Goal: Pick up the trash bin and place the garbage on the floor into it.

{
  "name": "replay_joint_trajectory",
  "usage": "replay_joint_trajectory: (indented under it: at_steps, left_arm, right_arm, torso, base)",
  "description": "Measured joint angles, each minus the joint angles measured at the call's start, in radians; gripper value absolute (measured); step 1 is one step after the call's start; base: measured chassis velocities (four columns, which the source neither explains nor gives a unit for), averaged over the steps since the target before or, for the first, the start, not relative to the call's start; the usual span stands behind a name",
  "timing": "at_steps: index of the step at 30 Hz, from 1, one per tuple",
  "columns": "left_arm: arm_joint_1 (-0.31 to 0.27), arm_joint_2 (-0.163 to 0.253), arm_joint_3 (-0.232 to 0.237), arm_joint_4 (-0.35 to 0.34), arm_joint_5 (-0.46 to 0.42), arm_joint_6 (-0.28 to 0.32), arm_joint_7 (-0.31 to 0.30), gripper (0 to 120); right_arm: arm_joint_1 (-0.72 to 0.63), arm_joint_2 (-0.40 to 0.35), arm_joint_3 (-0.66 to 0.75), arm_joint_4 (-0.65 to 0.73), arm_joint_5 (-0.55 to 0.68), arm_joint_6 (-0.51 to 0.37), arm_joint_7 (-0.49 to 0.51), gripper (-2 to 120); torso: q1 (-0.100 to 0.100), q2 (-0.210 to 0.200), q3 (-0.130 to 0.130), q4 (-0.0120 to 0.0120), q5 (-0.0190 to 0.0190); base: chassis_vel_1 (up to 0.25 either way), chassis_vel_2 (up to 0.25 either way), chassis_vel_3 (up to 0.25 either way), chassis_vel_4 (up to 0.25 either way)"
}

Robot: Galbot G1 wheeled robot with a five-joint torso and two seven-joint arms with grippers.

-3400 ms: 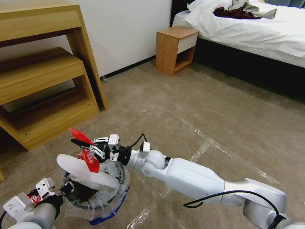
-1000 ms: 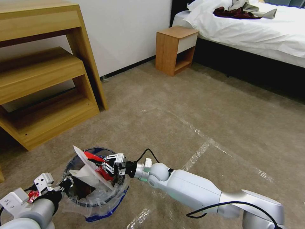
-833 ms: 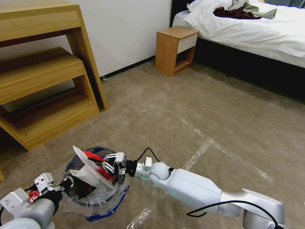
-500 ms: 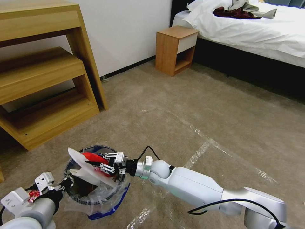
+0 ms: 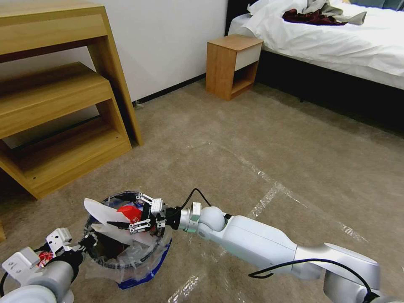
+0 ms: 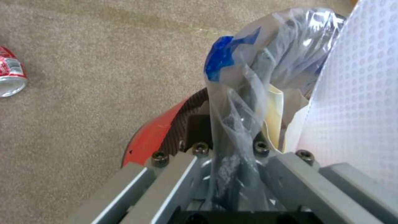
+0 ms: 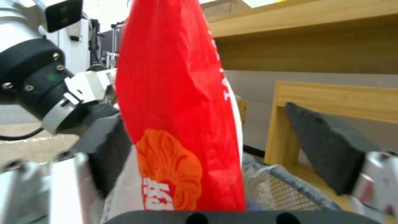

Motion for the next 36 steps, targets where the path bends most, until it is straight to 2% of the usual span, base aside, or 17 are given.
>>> replay_joint_trajectory:
  at_steps: [3, 14, 26, 33, 35, 36]
  left_arm:
    - [-0.001, -0.003, 0.002, 0.000, 0.000, 0.000, 0.000, 0]
    - [-0.001, -0.003, 0.000, 0.002, 0.001, 0.000, -0.001, 0]
    - [0.009, 0.010, -0.022, -0.008, -0.016, 0.002, -0.009, 0]
    - [0.015, 0.009, -0.027, -0.014, -0.017, 0.003, -0.013, 0]
    - [0.015, 0.009, -0.027, -0.014, -0.017, 0.003, -0.013, 0]
    - [0.016, 0.007, -0.027, -0.015, -0.017, 0.002, -0.013, 0]
  right_arm:
    - [0.009, 0.001, -0.002, -0.001, 0.000, 0.000, 0.016, 99]
    - [0.027, -0.005, 0.040, 0.028, 0.013, 0.000, 0.023, 100]
    - [0.100, -0.076, 0.228, 0.155, 0.059, -0.016, 0.030, 100]
    - [0.041, -0.126, 0.393, 0.243, 0.099, -0.054, 0.091, 100]
    - [0.038, -0.127, 0.396, 0.245, 0.100, -0.055, 0.093, 100]
    - [0.005, -0.146, 0.432, 0.272, 0.112, -0.065, 0.135, 100]
  torso:
    - [0.000, 0.000, 0.000, 0.0000, 0.0000]
    - [0.000, 0.000, 0.000, 0.0001, 0.0000]
    - [0.000, 0.000, 0.000, 0.0000, 0.0000]
    - [0.000, 0.000, 0.000, 0.0002, 0.0002]
    - [0.000, 0.000, 0.000, 0.0002, 0.0002]
    - [0.000, 0.000, 0.000, 0.0002, 0.0001]
  base:
    - [0.000, 0.000, 0.000, 0.000]
    - [0.000, 0.000, 0.000, 0.000]
    - [0.000, 0.000, 0.000, 0.000]
    - [0.000, 0.000, 0.000, 0.000]
    - [0.000, 0.000, 0.000, 0.000]
    - [0.000, 0.000, 0.000, 0.000]
